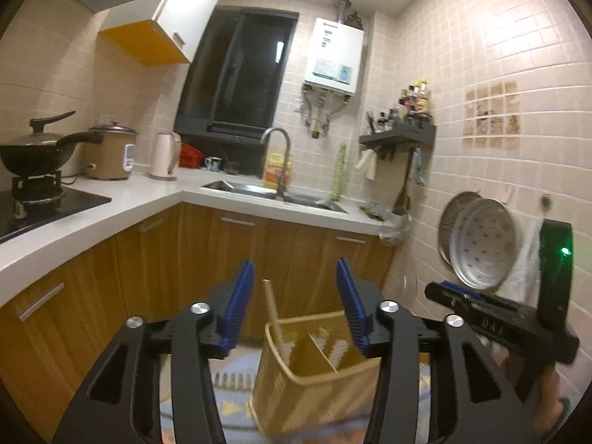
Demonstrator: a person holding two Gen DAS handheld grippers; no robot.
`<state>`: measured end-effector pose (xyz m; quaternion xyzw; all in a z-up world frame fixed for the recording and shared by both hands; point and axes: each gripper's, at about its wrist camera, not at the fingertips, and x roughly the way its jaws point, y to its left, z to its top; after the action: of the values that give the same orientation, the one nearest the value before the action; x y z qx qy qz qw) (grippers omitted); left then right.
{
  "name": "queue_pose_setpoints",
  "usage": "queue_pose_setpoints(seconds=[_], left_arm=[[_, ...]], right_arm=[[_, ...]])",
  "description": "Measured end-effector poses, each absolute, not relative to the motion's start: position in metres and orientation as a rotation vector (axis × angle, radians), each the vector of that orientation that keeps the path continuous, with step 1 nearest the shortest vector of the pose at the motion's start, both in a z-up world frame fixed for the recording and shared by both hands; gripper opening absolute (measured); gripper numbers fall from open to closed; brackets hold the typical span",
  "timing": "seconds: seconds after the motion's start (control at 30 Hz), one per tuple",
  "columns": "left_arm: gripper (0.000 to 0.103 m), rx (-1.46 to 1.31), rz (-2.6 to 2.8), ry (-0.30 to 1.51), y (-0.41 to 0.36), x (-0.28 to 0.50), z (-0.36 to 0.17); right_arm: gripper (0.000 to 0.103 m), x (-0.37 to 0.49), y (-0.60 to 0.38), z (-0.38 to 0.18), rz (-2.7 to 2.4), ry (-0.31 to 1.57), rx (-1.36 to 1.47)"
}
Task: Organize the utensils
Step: 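Lift the chopstick into the beige holder and open the left gripper while the right drops the spoon in, then grasp a pair of wooden chopsticks with the left gripper while the right gripper grasps another clear spoon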
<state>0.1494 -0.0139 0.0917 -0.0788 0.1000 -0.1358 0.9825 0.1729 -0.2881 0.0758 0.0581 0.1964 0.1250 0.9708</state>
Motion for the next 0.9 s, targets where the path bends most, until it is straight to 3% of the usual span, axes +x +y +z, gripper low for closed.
queue_pose_setpoints(seconds=[0.03, 0.17, 0.3, 0.43, 0.6, 0.9], left_arm=[[0.051, -0.156, -0.279, 0.206, -0.012, 0.144, 0.094], [0.051, -0.135, -0.291, 0.28, -0.004, 0.119, 0.105], [0.051, -0.086, -0.377, 0.497, -0.005, 0.11, 0.097], [0.051, 0.02, -0.462, 0.815, -0.021, 0.113, 0.044], [0.044, 0.064, -0.51, 1.053, -0.032, 0.12, -0.026], [0.038, 0.19, -0.54, 1.178, -0.054, 0.124, -0.057]], right_arm=[[0.051, 0.167, -0.291, 0.078, 0.258, 0.396, 0.129], [0.052, 0.143, -0.298, 0.09, 0.25, 0.439, 0.132], [0.052, 0.126, -0.29, 0.091, 0.236, 0.587, 0.055], [0.052, 0.122, -0.283, 0.063, 0.295, 0.817, 0.049], [0.052, 0.122, -0.267, 0.005, 0.441, 1.096, 0.063], [0.046, 0.105, -0.232, -0.028, 0.542, 1.172, -0.067]])
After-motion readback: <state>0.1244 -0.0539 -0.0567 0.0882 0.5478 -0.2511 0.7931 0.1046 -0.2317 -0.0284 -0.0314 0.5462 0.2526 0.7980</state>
